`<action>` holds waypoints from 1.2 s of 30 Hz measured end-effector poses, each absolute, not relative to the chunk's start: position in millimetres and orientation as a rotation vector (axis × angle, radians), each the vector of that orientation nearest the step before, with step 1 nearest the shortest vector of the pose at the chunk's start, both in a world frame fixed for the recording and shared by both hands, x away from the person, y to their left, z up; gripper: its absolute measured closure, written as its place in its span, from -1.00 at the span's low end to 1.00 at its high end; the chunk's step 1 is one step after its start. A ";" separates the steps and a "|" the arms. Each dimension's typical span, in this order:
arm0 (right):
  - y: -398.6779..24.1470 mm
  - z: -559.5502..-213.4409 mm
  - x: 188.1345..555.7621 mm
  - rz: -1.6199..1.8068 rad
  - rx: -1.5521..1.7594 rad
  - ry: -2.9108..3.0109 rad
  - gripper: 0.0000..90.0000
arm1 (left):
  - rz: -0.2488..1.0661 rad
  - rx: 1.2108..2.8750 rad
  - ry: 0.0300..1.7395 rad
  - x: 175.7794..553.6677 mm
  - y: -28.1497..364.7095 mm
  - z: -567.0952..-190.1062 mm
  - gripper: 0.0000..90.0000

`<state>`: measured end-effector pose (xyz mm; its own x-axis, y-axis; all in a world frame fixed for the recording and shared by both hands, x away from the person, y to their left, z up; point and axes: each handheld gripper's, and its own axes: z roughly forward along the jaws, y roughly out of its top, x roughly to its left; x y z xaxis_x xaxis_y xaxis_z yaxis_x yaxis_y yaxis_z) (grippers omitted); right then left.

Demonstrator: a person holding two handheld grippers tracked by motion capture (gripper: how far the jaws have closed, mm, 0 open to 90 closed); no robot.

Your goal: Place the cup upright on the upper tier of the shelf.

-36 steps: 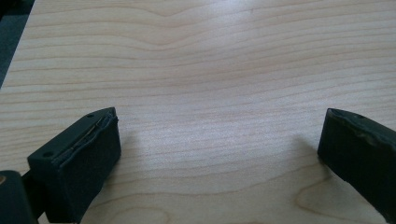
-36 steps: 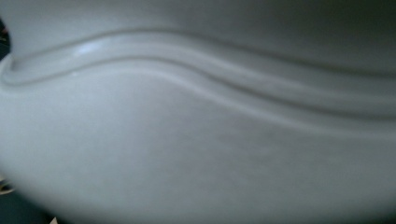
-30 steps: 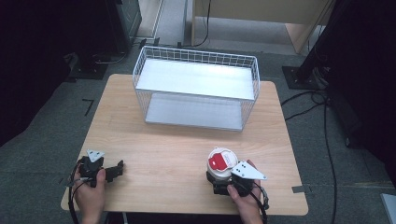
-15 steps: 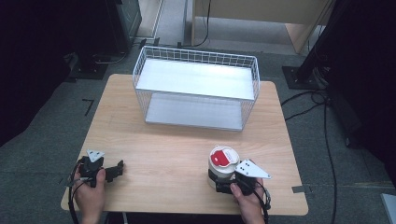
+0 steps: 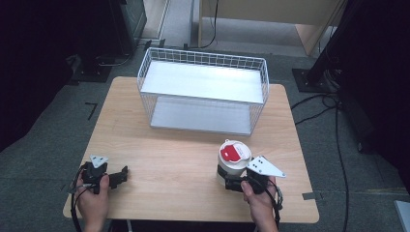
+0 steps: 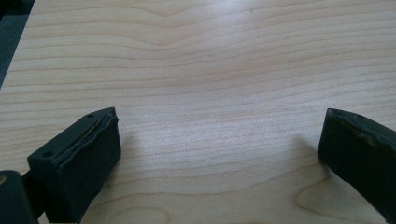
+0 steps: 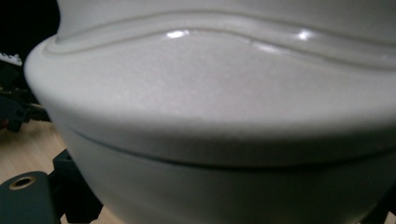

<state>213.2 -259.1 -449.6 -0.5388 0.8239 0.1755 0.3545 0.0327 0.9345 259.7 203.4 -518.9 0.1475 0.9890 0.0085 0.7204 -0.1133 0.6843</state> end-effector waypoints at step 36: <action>-233.4 -362.5 274.8 1.573 1.096 1.709 -0.80 | 0.655 1.895 1.627 259.8 203.5 -518.8 -1.00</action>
<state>274.8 -233.4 -362.5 -0.5051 0.8547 0.1199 0.1904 -0.0252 0.9814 259.8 203.5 -518.8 0.1476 0.9890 0.0095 0.7200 -0.1141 0.6846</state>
